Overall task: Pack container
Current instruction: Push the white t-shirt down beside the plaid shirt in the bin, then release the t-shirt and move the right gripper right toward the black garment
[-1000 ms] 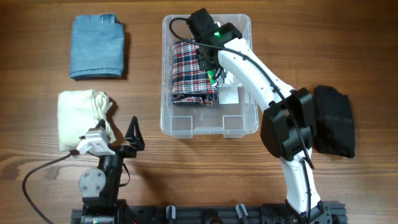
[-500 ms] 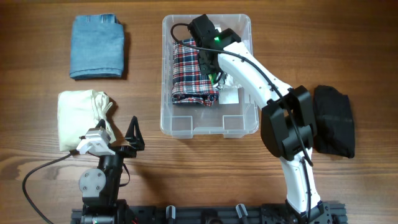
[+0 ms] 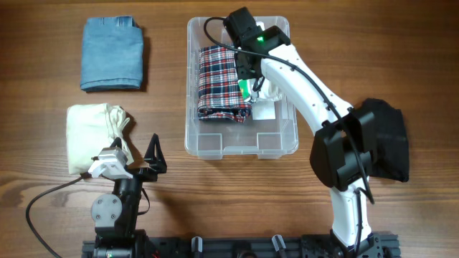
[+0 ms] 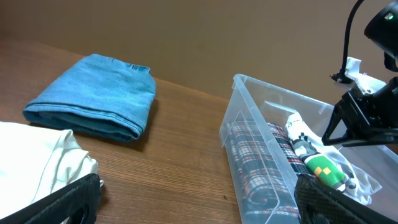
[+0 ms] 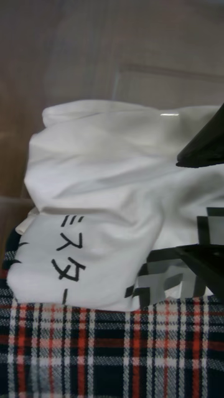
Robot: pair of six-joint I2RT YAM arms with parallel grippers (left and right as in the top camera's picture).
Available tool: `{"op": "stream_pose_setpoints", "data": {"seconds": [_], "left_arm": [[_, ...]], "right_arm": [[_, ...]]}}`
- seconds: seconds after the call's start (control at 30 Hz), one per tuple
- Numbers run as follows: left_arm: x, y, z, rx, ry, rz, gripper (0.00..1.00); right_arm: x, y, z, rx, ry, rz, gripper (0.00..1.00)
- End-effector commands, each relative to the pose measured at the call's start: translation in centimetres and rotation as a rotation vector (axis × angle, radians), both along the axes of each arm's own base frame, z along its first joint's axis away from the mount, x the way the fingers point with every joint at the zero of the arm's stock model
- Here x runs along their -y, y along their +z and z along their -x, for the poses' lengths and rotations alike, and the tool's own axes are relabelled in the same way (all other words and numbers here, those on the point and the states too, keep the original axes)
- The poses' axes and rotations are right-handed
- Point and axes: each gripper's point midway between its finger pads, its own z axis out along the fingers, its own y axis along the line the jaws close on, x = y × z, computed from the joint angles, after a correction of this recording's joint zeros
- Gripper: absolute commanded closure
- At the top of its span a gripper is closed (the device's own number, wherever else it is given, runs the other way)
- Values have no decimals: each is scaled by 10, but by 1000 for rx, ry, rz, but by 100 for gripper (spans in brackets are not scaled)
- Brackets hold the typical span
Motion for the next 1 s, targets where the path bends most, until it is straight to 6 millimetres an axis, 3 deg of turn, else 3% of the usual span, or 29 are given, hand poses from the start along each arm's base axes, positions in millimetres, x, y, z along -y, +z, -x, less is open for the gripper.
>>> {"op": "stream_pose_setpoints", "data": {"seconds": [0.0,0.17,0.43,0.63,0.77,0.9,0.97], "left_arm": [[-3,-3,0,-8,13,-6,0],[-3,-3,0,-9,13,-6,0],[-3,-3,0,-8,13,-6,0],[-3,-3,0,-9,13,-6,0],[-3,-3,0,-9,13,-6,0],[-3,-3,0,-8,13,-6,0],[-3,-3,0,-9,13,-6,0]], "right_arm": [[0,-21,5,-50,-7,-38,60],[4,-50,8,-105,-13,-10,63],[9,-80,10,-153,-38,12,64],[11,-87,14,-177,-36,22,64],[11,-66,10,-159,-39,16,64],[6,-2,1,-62,-36,-39,62],[2,39,0,3,-27,-94,55]]}}
